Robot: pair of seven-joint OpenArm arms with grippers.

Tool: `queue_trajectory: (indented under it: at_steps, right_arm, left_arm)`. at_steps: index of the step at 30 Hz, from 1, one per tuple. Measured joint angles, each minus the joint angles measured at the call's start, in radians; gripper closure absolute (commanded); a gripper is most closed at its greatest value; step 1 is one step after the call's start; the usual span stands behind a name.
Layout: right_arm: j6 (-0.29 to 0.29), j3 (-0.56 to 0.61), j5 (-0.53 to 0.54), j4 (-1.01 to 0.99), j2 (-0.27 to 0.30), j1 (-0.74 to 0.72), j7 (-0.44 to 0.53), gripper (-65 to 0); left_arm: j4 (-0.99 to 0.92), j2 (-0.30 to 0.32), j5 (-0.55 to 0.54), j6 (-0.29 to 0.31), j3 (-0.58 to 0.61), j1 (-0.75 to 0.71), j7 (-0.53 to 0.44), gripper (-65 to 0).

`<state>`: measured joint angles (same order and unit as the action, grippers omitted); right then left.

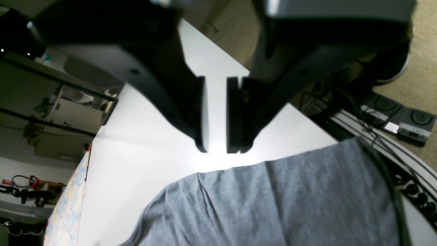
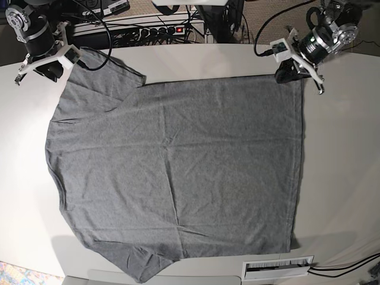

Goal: Fold the T-shirt properly
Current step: 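Move both grippers down to the shirt's shoulder-side corners and grasp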

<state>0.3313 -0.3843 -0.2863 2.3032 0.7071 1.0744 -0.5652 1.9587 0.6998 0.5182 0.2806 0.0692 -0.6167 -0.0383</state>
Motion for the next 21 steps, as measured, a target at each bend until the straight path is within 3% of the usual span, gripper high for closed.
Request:
queue_trajectory:
  at_steps: [3, 6, 12, 21]
  right_arm:
    - [0.002, 0.000, -0.001, 0.000, -0.001, 0.000, -0.020, -9.9]
    - [0.002, 0.000, -0.001, 0.000, -0.002, 0.000, -0.021, -9.9]
    - [0.002, 0.000, 0.007, 0.000, -0.009, 0.000, -0.022, -9.9]
    - [0.002, 0.000, 0.006, 0.000, -0.009, 0.000, -0.029, -9.9]
  left_arm:
    - [-0.052, 0.040, 0.017, -0.003, 0.061, 0.056, -0.001, -23.7]
    - [-0.076, 0.089, 0.074, -0.003, 0.104, 0.071, -0.001, -23.7]
    - [-0.075, 0.165, 0.088, 0.012, 0.153, 0.071, -0.009, -23.7]
    - [-0.190, 0.160, 0.061, -0.013, 0.156, 0.161, -0.076, -23.7]
